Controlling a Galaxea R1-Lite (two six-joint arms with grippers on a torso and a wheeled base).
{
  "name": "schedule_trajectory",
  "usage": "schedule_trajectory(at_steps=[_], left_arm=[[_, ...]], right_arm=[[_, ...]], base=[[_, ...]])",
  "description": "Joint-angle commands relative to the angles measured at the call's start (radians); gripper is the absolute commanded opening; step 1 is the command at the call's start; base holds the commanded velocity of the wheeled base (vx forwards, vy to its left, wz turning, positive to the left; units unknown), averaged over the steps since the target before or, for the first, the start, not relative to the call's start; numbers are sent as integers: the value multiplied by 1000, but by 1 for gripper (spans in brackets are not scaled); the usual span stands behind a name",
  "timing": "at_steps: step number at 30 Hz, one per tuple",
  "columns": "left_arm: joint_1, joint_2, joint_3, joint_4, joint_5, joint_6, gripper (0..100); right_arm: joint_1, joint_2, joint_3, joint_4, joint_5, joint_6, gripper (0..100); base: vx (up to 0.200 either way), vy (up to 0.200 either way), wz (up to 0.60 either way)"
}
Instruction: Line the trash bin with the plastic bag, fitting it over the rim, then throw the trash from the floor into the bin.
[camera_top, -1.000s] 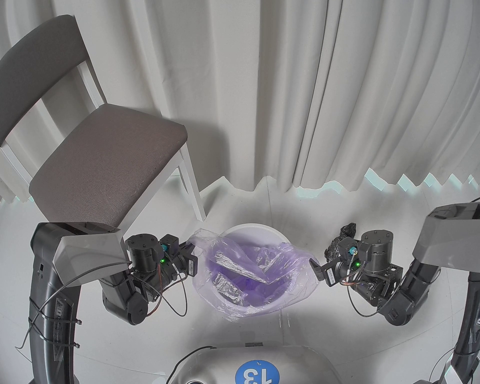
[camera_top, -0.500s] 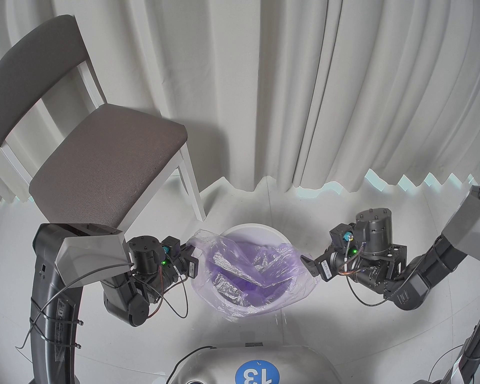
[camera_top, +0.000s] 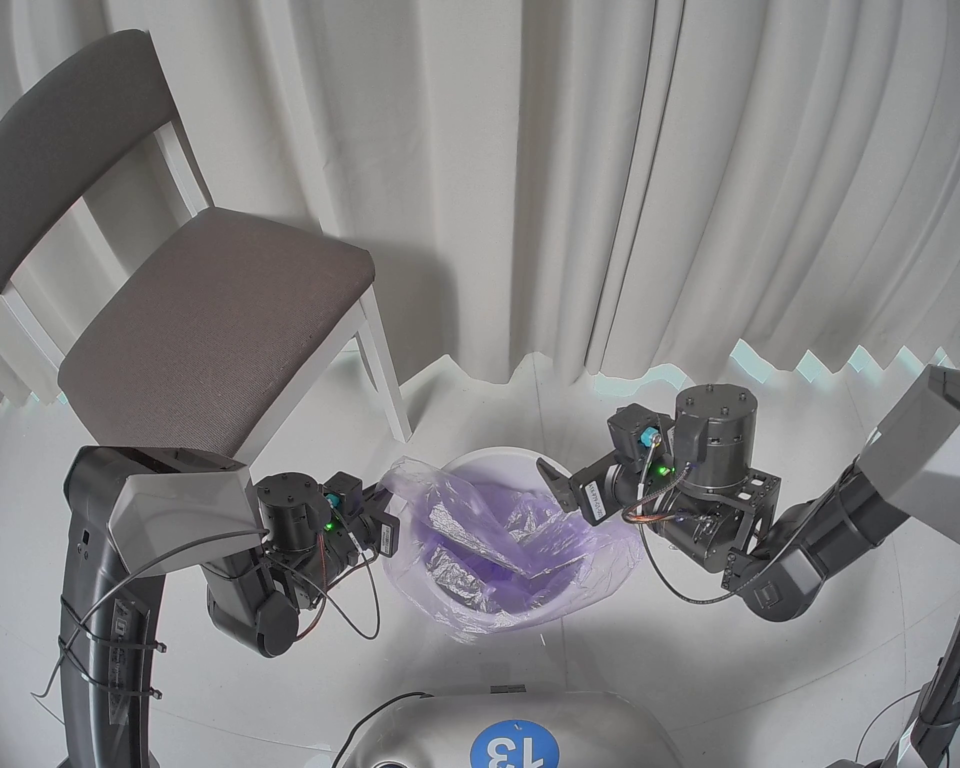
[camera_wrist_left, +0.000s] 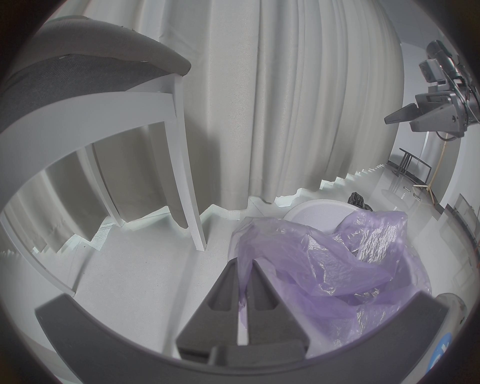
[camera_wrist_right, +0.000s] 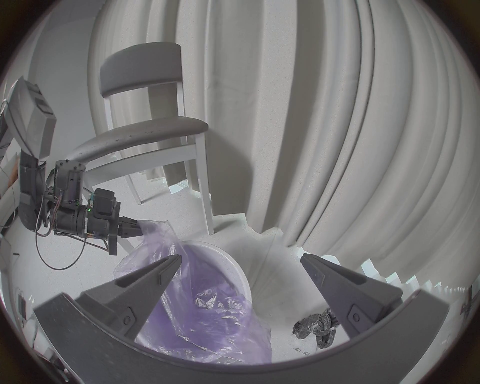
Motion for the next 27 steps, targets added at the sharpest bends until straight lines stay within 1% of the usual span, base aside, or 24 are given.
schedule_trajectory(at_steps=[1, 2, 3, 4, 5, 6, 8, 10, 11, 12, 15, 19, 23, 25, 26, 27], left_arm=[[9, 13, -6, -2, 3, 0, 0], [16, 13, -5, -2, 3, 0, 0], [16, 13, -3, -2, 3, 0, 0], [20, 11, 6, -1, 3, 2, 0], [20, 10, 6, 1, 3, 2, 0], [22, 11, 6, 5, 3, 2, 0], [23, 17, 5, 10, 3, 2, 0], [25, 27, 3, 12, 3, 5, 0], [28, 30, -2, 13, 3, 6, 0], [34, 36, -5, 13, 3, 14, 100], [42, 40, 3, 9, 1, 26, 100], [45, 39, 8, 5, -2, 31, 100], [57, 40, 17, 2, -9, 37, 100], [63, 42, 18, 2, -11, 49, 100], [77, 44, 21, -1, -12, 85, 100], [77, 44, 24, -2, -12, 92, 100]], right_arm=[[34, 44, -18, 166, 70, -78, 100], [43, 44, -43, 230, 103, -91, 100], [43, 44, -46, 238, 104, -92, 100], [58, 43, -89, 339, 113, -100, 100], [61, 43, -96, 355, 113, -101, 100], [72, 43, -133, 439, 113, -112, 100], [77, 49, -175, 543, 113, -137, 100], [78, 55, -193, 602, 113, -169, 100], [78, 58, -198, 609, 113, -183, 100], [78, 66, -202, 611, 113, -200, 100], [83, 98, -213, 608, 104, -230, 100], [106, 138, -247, 597, 98, -233, 100], [111, 167, -282, 586, 81, -236, 100], [111, 184, -297, 582, 76, -238, 100], [104, 208, -323, 577, 76, -250, 100], [101, 221, -331, 576, 75, -258, 100]], base=[[0, 0, 0], [0, 0, 0], [0, 0, 0], [0, 0, 0], [0, 0, 0], [0, 0, 0], [0, 0, 0], [0, 0, 0], [0, 0, 0], [0, 0, 0], [0, 0, 0], [0, 0, 0], [0, 0, 0], [0, 0, 0], [0, 0, 0], [0, 0, 0]])
